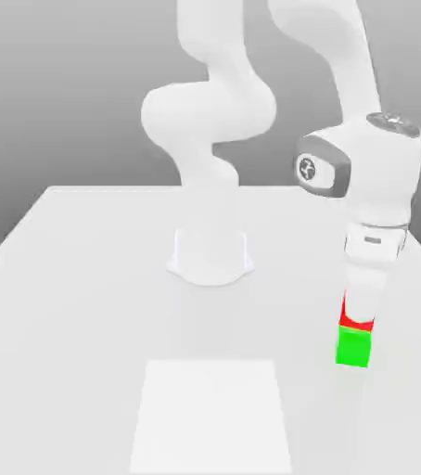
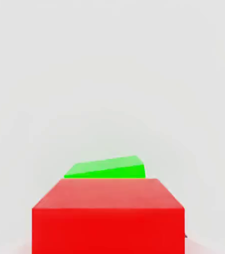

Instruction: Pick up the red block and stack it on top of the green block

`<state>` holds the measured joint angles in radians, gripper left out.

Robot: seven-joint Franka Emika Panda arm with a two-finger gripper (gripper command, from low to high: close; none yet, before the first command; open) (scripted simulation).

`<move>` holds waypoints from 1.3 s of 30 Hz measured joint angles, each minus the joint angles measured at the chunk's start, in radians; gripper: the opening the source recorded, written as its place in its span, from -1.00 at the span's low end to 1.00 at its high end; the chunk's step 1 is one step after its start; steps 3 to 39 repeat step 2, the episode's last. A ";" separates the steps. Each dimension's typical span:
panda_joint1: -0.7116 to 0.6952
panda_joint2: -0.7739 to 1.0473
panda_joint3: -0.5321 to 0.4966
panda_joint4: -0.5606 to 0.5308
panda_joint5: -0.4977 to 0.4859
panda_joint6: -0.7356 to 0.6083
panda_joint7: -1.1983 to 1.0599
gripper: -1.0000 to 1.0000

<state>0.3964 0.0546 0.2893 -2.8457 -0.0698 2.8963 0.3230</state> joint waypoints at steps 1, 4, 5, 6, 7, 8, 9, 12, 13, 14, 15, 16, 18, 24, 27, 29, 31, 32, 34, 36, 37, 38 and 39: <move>0.000 0.000 0.000 0.000 0.000 0.000 0.000 1.00; 0.000 0.000 0.000 0.000 0.000 0.000 0.000 1.00; 0.000 0.000 0.000 0.000 0.000 0.000 0.000 1.00; 0.000 0.000 0.000 0.000 0.000 0.000 0.000 1.00; 0.000 0.000 0.000 0.000 0.000 0.000 0.000 1.00; 0.000 0.000 0.000 0.000 0.000 0.000 0.000 1.00; 0.000 0.000 0.000 0.000 0.000 0.000 0.000 1.00; 0.000 0.000 0.000 0.000 0.000 0.000 0.000 1.00; 0.000 0.000 0.000 0.000 0.000 0.000 0.000 1.00; 0.000 0.000 0.000 0.000 0.000 0.000 0.000 1.00; 0.000 0.000 0.000 0.000 0.000 0.000 0.000 1.00; 0.000 0.000 0.000 0.000 0.000 0.000 0.000 1.00; 0.000 0.000 0.000 0.000 0.000 0.000 0.000 1.00; 0.000 0.000 0.000 0.000 0.000 0.000 0.000 1.00; 0.000 0.000 0.000 0.000 0.000 0.000 0.000 1.00; 0.000 0.000 0.000 0.000 0.000 0.000 0.000 1.00; 0.000 0.000 0.000 0.000 0.000 0.000 0.000 1.00; 0.000 0.000 0.000 0.000 0.000 0.000 0.000 1.00; 0.000 0.000 0.000 0.000 0.000 0.000 0.000 1.00; 0.000 0.000 0.000 0.000 0.000 0.000 0.000 1.00; 0.000 0.000 0.000 0.000 0.000 0.000 0.000 1.00; 0.000 0.000 0.000 0.000 0.000 0.000 0.000 1.00; 0.000 0.000 0.000 0.000 0.000 0.000 0.000 1.00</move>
